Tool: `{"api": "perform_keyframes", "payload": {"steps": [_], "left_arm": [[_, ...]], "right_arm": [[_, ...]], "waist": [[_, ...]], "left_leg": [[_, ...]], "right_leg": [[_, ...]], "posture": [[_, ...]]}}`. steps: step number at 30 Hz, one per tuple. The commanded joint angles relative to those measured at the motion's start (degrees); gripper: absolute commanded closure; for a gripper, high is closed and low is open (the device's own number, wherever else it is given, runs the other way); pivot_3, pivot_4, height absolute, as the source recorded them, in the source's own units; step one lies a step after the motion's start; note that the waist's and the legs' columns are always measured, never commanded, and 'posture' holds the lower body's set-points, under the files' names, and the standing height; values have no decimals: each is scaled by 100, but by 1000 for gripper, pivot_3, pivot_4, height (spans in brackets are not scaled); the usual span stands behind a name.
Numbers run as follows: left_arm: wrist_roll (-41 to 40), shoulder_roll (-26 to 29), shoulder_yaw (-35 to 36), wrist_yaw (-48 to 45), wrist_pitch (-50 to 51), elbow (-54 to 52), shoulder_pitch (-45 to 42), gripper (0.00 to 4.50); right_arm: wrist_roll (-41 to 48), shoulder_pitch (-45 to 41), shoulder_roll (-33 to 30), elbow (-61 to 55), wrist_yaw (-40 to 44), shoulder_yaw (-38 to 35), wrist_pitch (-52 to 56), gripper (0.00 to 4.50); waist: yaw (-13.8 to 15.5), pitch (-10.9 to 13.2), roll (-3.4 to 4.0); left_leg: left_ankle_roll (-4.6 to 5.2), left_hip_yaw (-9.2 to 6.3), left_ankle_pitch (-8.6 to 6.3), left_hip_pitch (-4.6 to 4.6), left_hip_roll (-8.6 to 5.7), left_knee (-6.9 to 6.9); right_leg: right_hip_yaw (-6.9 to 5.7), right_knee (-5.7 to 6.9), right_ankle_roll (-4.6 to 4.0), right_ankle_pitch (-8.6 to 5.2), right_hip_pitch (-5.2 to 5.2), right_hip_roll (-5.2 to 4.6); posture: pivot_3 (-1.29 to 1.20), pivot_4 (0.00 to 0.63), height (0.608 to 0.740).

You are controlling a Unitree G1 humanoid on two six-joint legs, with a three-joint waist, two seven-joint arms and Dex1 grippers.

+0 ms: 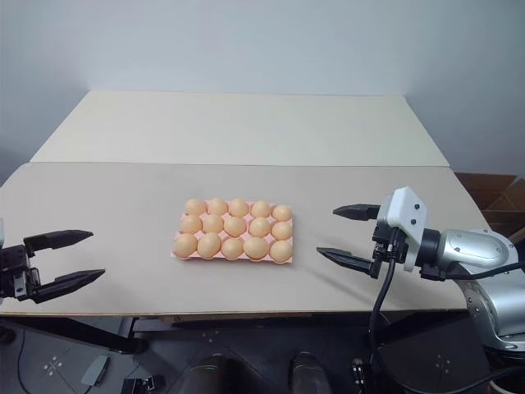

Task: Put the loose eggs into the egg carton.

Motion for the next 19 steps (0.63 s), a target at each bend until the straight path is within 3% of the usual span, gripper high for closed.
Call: {"api": "perform_keyframes", "payload": {"steps": [1,7,19], "left_arm": [[-146,85,-18,106,21,-120,-203,31],[-141,206,-83,169,127,-1,-475,31],[-366,403,771,157,570,-373,-48,31]], "right_arm": [[120,-149,-43,-178,-21,-81,-38,0],[59,-156,17,-447,-306,-19,14,0],[-246,-203,238,-427,-669,286,-113,0]], "waist": [[-1,0,0],[-1,0,0],[-37,-1,0]], "left_leg": [[0,0,0,0,0,0],[0,0,0,-2,0,0],[0,3,0,4,3,0]], "right_leg": [[0,0,0,0,0,0],[-1,1,0,0,-2,2],[1,4,-23,-14,0,2]], "posture": [[0,150,740],[0,150,740],[0,150,740]]}}
